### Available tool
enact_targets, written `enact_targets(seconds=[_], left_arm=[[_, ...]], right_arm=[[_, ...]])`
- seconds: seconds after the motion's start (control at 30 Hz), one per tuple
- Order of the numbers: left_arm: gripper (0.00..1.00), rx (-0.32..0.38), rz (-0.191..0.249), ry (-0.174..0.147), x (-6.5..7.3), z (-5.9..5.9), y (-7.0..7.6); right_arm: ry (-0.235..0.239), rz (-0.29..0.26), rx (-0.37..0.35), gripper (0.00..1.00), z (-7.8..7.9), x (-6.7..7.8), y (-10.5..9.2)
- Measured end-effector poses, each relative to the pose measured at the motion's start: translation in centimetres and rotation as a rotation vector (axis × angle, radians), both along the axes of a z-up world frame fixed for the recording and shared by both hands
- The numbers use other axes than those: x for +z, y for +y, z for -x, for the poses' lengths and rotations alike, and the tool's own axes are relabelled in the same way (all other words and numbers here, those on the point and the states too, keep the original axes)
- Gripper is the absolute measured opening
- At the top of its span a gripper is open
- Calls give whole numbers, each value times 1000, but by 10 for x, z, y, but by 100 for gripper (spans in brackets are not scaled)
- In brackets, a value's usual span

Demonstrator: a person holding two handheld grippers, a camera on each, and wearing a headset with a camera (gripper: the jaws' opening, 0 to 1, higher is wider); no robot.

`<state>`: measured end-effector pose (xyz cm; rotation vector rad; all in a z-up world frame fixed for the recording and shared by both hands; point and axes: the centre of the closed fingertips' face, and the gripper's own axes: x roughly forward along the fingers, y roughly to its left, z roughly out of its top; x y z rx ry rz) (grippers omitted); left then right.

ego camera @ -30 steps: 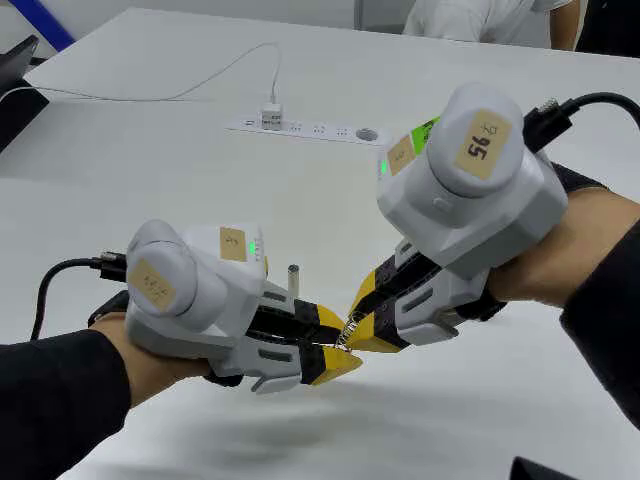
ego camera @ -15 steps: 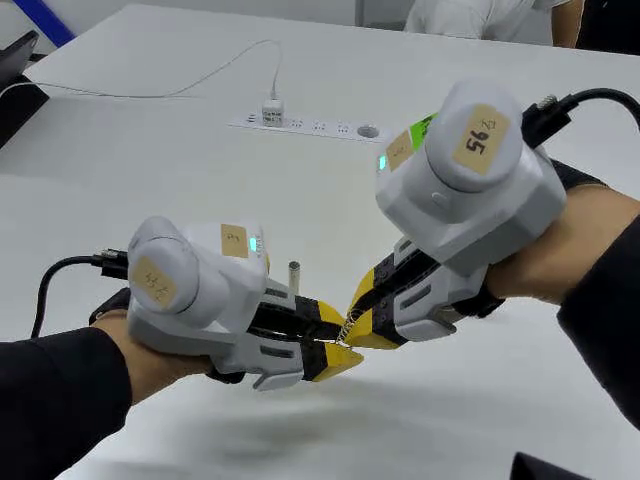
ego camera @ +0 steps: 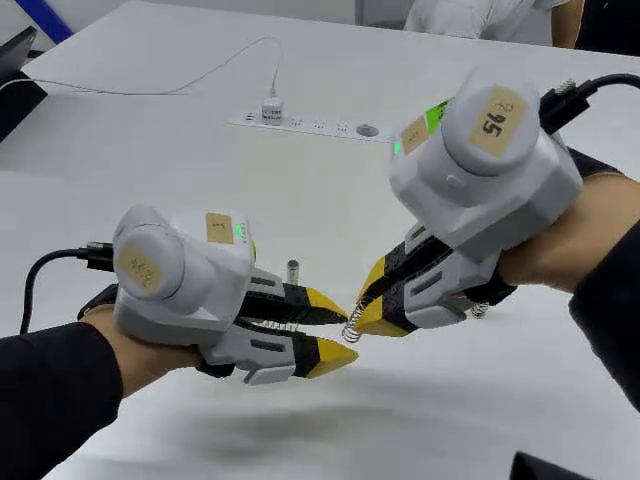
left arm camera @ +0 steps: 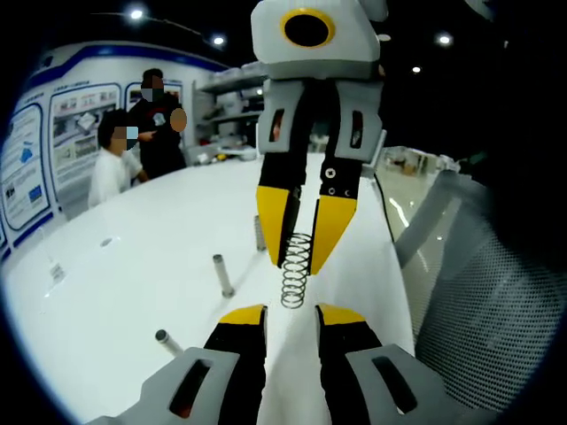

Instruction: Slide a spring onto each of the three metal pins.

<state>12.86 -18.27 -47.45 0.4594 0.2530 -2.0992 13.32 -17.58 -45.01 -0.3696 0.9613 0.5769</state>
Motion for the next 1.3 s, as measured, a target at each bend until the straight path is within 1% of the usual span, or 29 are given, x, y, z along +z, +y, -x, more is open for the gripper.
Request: enact_targets(seconds=[0.23,0.47,0.7,0.9,1.1,1.3], left_arm=[[24,14,3,7,2,-4,2],[26,35,3,14,5,-9,4],[28,57,-2,20,5,-15,8],[30,81,-7,21,5,-22,12],[31,118,-3,30,7,-32,17],[31,144,-2,38,7,-38,22]], right_arm=[[-1,5,-18,12,1,2,-7],[4,12,-30,12,5,2,-13],[3,27,-49,12,8,6,-25],[3,37,-69,12,9,8,-35],[-1,53,-90,12,9,11,-46],[-5,63,-105,12,6,15,-55]])
